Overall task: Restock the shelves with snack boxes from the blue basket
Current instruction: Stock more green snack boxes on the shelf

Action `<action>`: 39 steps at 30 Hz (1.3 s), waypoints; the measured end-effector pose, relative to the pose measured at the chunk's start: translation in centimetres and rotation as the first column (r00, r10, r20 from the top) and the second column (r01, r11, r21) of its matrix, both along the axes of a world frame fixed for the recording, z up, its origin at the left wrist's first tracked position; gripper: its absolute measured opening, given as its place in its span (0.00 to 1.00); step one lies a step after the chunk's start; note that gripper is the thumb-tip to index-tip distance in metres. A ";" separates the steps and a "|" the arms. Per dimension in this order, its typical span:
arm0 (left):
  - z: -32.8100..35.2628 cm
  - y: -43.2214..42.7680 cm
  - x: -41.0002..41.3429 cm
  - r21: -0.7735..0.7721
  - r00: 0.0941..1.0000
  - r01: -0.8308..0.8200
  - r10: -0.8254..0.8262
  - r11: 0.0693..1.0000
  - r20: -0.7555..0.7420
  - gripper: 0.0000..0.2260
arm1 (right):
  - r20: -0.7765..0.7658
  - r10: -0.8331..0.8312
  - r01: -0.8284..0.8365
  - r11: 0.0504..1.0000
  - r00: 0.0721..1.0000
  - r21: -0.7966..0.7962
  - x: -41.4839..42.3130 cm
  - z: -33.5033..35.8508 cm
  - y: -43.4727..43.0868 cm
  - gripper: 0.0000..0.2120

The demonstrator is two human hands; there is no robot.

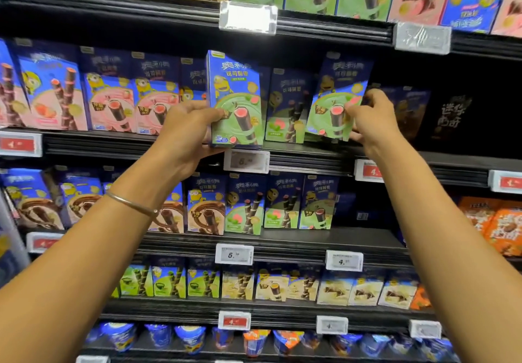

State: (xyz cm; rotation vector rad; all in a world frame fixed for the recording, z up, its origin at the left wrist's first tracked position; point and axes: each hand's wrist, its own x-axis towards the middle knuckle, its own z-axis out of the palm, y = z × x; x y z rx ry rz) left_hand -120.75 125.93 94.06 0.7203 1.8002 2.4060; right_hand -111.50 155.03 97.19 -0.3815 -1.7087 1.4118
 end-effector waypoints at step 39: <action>-0.2 3.4 0.0 -0.065 0.991 0.115 -0.119 0.991 -0.060 0.08 | -0.148 -0.275 0.311 0.879 0.950 0.362 -1.9 -2.5 -2.4 0.09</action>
